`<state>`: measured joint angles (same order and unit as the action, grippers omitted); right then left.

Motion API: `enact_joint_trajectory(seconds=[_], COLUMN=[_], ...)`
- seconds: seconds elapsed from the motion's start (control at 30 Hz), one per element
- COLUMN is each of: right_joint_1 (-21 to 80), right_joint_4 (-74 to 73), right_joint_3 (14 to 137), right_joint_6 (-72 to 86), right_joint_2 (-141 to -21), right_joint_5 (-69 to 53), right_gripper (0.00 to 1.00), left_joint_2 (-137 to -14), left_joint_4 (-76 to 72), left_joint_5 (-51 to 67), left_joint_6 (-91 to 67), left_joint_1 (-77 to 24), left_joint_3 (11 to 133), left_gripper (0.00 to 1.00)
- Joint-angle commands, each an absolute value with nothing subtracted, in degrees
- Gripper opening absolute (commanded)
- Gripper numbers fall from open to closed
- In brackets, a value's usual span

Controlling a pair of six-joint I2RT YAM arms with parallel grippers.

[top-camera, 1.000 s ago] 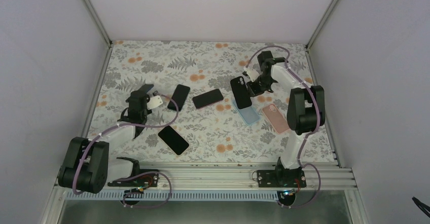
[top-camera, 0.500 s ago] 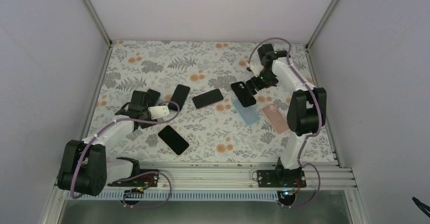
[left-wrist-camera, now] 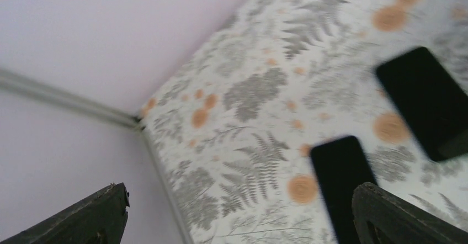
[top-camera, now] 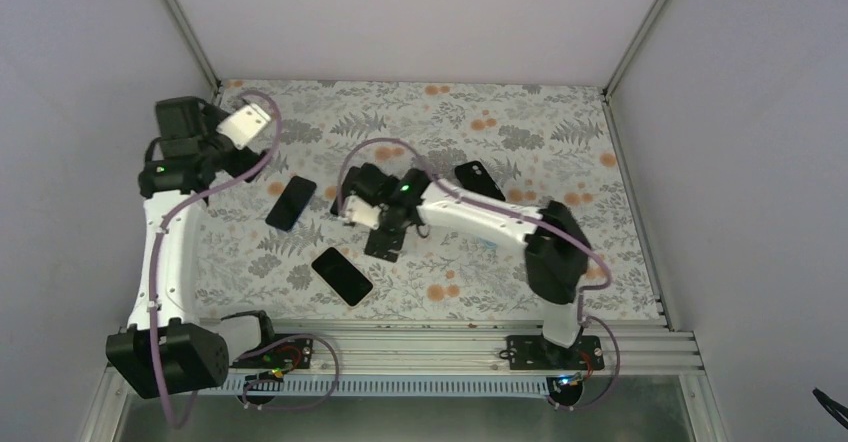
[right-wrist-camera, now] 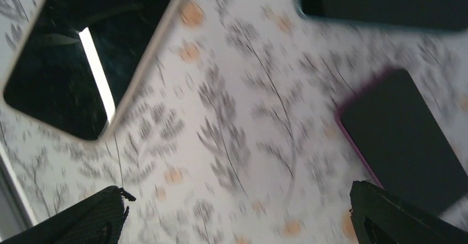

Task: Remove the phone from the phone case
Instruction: Pick up the phone at the center of the board.

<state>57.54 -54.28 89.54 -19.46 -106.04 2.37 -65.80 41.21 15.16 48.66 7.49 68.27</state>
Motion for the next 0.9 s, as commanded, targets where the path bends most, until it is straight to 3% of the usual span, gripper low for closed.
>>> enact_joint_trajectory(seconds=[0.0, 0.13, 0.3, 0.57, 0.87], right_joint_1=[63.6, 68.7, 72.2, 74.6, 74.1], right_joint_4=[-49.1, -48.7, -45.7, -40.7, -32.8], right_joint_3=[98.2, 105.4, 105.4, 99.3, 83.6], right_joint_6=[-18.7, -18.4, -17.5, -16.2, -17.6], right_joint_2=[-114.4, -122.4, -126.5, -126.9, -123.4], right_joint_5=[2.8, 3.3, 4.4, 10.6, 25.7], right_gripper=[1.0, 1.0, 1.0, 1.0, 1.0], left_joint_2=[-67.1, -65.8, -64.2, -64.8, -66.2], left_joint_4=[40.5, 38.6, 37.6, 36.9, 36.0], left_joint_5=[17.6, 17.1, 16.1, 17.1, 18.9], left_joint_6=[39.2, 36.5, 37.0, 36.5, 36.0], left_joint_1=[14.7, 18.0, 19.1, 20.4, 21.3], left_joint_3=[71.7, 70.5, 67.7, 66.4, 66.4], left_gripper=[1.0, 1.0, 1.0, 1.0, 1.0])
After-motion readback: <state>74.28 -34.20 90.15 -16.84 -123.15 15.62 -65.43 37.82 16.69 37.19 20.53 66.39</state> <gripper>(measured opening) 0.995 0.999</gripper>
